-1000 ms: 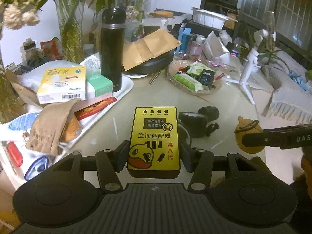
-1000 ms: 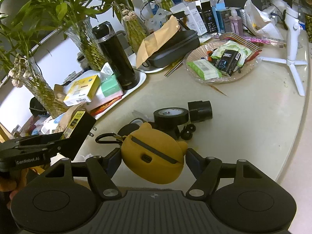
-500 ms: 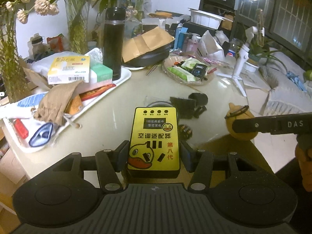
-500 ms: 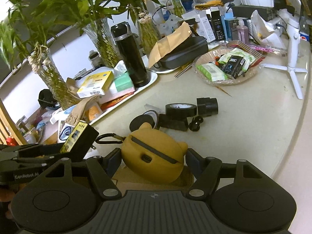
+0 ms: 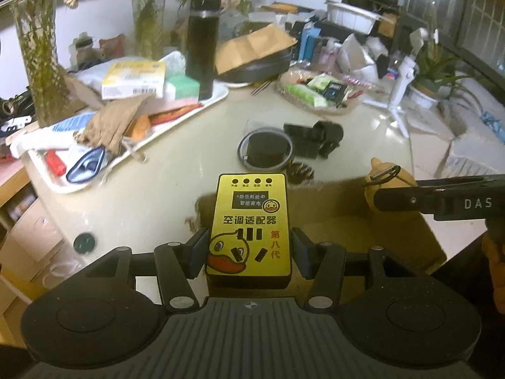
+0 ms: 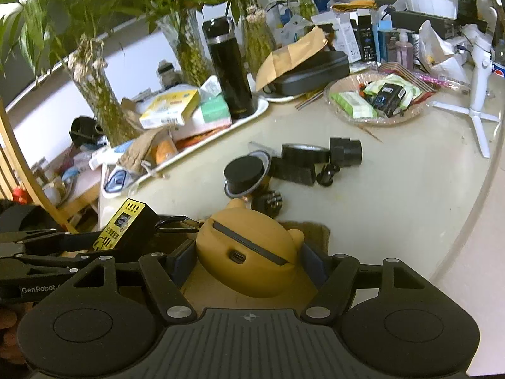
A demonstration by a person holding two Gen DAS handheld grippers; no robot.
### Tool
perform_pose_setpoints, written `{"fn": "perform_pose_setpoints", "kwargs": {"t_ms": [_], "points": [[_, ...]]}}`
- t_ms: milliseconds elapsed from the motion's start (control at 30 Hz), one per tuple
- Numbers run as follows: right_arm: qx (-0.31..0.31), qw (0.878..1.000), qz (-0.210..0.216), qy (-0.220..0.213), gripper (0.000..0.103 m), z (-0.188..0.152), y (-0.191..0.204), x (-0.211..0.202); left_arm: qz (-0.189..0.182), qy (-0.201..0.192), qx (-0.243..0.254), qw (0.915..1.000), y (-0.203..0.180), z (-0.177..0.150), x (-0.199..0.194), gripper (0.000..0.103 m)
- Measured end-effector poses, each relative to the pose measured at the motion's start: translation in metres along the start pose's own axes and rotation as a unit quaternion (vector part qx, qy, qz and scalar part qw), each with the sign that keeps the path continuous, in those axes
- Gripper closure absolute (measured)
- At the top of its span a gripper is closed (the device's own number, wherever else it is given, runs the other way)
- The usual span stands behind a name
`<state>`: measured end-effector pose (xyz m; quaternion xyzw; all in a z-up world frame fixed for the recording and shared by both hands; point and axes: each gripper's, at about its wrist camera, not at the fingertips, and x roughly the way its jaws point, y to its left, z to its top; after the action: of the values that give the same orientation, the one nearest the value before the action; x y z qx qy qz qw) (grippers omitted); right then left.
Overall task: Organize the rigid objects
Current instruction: 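Carry the adapter box and yellow case into the cardboard box with both tools, then open both tools inside the cardboard box and lift them away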
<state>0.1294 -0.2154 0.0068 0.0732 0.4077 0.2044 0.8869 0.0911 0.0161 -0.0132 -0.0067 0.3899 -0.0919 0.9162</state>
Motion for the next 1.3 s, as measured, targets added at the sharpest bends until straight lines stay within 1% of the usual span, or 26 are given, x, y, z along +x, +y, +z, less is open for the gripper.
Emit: {"fn": "perform_pose_setpoints", "kwargs": {"t_ms": [267, 367, 433, 467, 500, 567, 600, 633, 800, 933, 1300], "points": [[-0.017, 1.0, -0.005, 0.021, 0.029, -0.003, 0.004, 0.007, 0.015, 0.021, -0.006, 0.9997, -0.008, -0.006, 0.002, 0.049], [-0.028, 0.999, 0.008, 0.018, 0.027, -0.001, 0.007, 0.008, 0.008, 0.021, 0.004, 0.9997, -0.011, -0.007, 0.004, 0.049], [-0.032, 0.999, 0.008, 0.001, 0.015, 0.0, 0.009, 0.004, 0.01, 0.012, 0.01, 0.9998, -0.013, -0.006, 0.002, 0.048], [-0.036, 0.999, 0.007, -0.006, 0.005, 0.001, 0.01, 0.002, 0.013, 0.007, 0.012, 0.9998, -0.014, -0.006, 0.001, 0.048], [-0.038, 0.999, 0.004, -0.014, 0.003, 0.001, 0.01, -0.001, 0.017, 0.001, 0.014, 0.9998, -0.015, -0.005, 0.0, 0.046], [-0.032, 0.999, -0.002, -0.018, 0.0, 0.003, 0.007, -0.002, 0.021, -0.011, 0.015, 0.9996, -0.016, -0.005, -0.004, 0.035], [-0.025, 1.0, -0.005, -0.016, 0.0, 0.004, 0.005, -0.001, 0.022, -0.015, 0.014, 0.9995, -0.016, -0.005, -0.005, 0.03], [-0.02, 1.0, -0.01, -0.014, 0.0, 0.004, 0.003, -0.001, 0.024, -0.021, 0.014, 0.9994, -0.017, -0.004, -0.006, 0.029], [-0.003, 0.999, -0.035, -0.012, 0.0, 0.004, -0.007, 0.0, 0.034, -0.027, 0.006, 0.999, -0.014, -0.001, -0.007, 0.029], [0.013, 0.999, -0.039, -0.011, 0.0, 0.004, -0.013, 0.0, 0.031, -0.031, -0.009, 0.999, -0.01, 0.001, -0.008, 0.029], [0.019, 0.998, -0.051, -0.013, 0.0, 0.005, -0.015, 0.0, 0.034, -0.042, -0.019, 0.9984, -0.006, 0.003, -0.01, 0.029]]}}
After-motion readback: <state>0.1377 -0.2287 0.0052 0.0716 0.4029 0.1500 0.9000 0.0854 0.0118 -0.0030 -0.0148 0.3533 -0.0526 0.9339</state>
